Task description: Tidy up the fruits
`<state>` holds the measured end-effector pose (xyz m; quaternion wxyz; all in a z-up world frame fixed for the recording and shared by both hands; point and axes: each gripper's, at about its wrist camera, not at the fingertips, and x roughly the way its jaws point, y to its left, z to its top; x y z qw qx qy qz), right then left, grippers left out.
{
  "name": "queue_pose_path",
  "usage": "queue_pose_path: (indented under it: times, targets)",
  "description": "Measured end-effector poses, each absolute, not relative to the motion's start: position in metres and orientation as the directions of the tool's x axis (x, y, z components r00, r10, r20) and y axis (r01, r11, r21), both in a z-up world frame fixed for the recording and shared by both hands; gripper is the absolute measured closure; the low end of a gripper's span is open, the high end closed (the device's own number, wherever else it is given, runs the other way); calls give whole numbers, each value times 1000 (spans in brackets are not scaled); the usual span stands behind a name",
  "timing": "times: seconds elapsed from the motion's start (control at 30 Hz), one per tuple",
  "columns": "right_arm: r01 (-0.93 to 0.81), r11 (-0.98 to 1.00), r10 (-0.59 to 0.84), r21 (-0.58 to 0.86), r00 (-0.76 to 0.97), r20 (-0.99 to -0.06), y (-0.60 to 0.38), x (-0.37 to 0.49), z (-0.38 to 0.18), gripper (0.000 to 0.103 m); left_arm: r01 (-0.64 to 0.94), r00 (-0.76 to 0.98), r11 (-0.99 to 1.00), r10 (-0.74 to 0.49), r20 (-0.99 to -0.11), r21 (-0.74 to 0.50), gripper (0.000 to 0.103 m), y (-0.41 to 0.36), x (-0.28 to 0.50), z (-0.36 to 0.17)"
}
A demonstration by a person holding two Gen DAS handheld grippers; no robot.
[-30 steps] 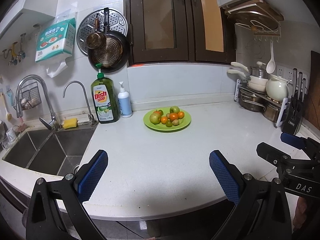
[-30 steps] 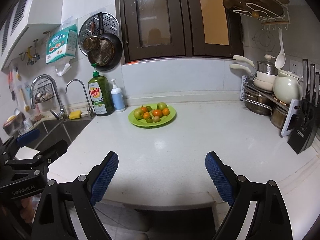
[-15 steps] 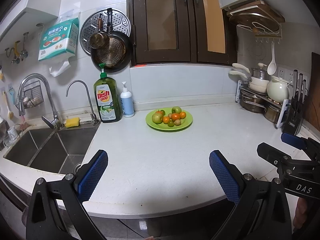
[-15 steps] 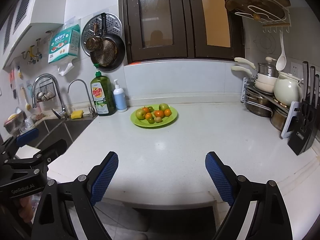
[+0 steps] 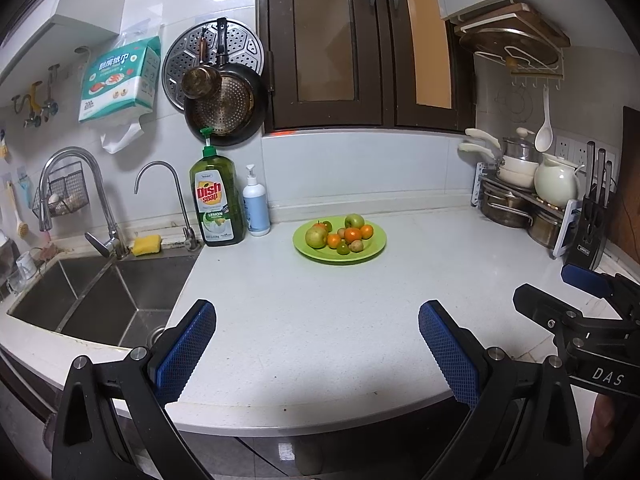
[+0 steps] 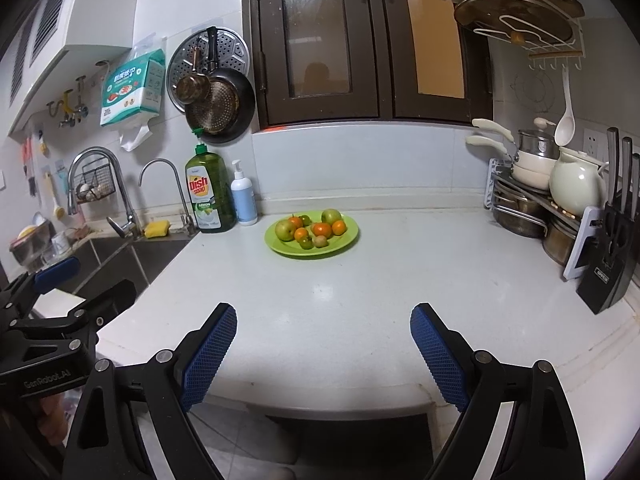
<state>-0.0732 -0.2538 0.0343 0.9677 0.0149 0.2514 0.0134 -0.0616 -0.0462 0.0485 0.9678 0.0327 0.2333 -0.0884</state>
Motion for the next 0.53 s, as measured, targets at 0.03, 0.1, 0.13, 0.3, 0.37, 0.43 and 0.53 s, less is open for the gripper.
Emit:
queue_pose_path:
  times: [0.03,0.1,0.13,0.3,0.37,0.43,0.53]
  targets:
    - [-19,999,34,35,873,-486,-254,-73,34,14,186,876,982,-156,-457,22,0,-46,-62,48]
    - [-19,999,34,35,873,-486,-254,-73,34,14,185,875,982,-155,-458,22,0,-46,-61,48]
    - [-21,999,35,35,873,-487,-254,-72,34,14,187,874,982,-157,-460,21,0,-46,-61,48]
    - [-18,999,33,35,873,-487,-253,-73,34,14,183,872,983,-152,-465,23,0,-46,-61,48]
    - [-19,999,33,34,872,-488,-253,-72,34,14,182,872,983,-150,-466,25,0,-46,-61,48]
    - [-21,999,35,34,872,-488,-252,-72,34,14,182,872,983,-150,-467,24,0,-46,-60,48]
    - [-23,999,38,36,871,-489,-252,-71,33,14,180,872,983,-147,-467,26,0,-46,-59,48]
